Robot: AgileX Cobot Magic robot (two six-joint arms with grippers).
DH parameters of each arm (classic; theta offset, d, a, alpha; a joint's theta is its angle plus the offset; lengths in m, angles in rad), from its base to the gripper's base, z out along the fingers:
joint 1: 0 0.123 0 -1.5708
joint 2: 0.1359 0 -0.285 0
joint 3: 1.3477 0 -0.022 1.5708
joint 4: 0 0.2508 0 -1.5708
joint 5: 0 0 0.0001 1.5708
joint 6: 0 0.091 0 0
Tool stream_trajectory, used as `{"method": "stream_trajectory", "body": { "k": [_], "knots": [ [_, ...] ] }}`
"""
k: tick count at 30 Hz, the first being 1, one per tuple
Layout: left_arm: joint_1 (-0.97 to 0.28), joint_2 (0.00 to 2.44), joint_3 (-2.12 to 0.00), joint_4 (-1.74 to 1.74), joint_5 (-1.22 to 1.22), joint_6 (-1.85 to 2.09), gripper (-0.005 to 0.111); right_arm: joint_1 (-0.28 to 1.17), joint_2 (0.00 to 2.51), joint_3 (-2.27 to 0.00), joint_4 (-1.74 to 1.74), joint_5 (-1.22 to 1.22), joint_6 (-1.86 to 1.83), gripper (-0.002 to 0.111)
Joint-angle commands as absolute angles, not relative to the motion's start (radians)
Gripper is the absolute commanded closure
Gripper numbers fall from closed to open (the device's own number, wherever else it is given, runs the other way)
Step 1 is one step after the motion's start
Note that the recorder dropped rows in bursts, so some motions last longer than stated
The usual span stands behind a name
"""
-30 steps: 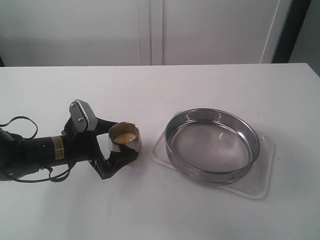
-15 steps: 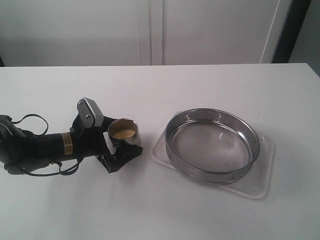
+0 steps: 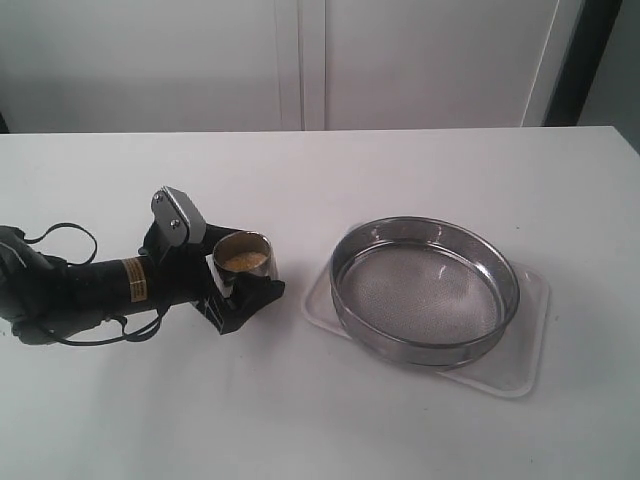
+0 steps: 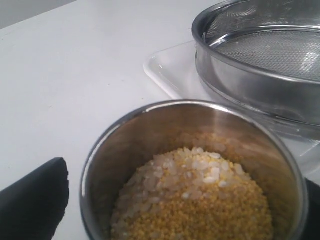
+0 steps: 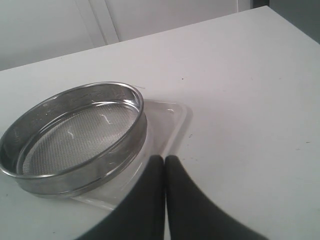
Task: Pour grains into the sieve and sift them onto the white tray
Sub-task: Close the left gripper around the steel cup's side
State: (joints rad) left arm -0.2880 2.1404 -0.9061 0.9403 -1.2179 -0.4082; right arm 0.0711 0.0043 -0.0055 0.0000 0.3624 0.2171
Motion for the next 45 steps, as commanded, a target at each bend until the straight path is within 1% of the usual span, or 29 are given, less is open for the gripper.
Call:
{"method": "stream_trajectory", "body": {
  "k": [1,18,28,45],
  "knots": [
    [-0.292,2.145,-0.910,0.927,-1.221,-0.404,0.002,0.069,0.000,0.000,0.000,0.350,0.221,0.108],
    [-0.292,2.173,-0.910,0.906,-1.221,-0.407,0.002,0.069,0.000,0.000,0.000,0.350,0.221,0.108],
    [-0.292,2.173,-0.962,0.898,-1.221,-0.412,0.002,0.069,0.000,0.000,0.000,0.350,0.221,0.108],
    [-0.292,2.203,-0.967,0.928,-1.221,-0.414,0.002,0.069,0.000,0.000,0.000,0.350,0.221,0.108]
  ]
}}
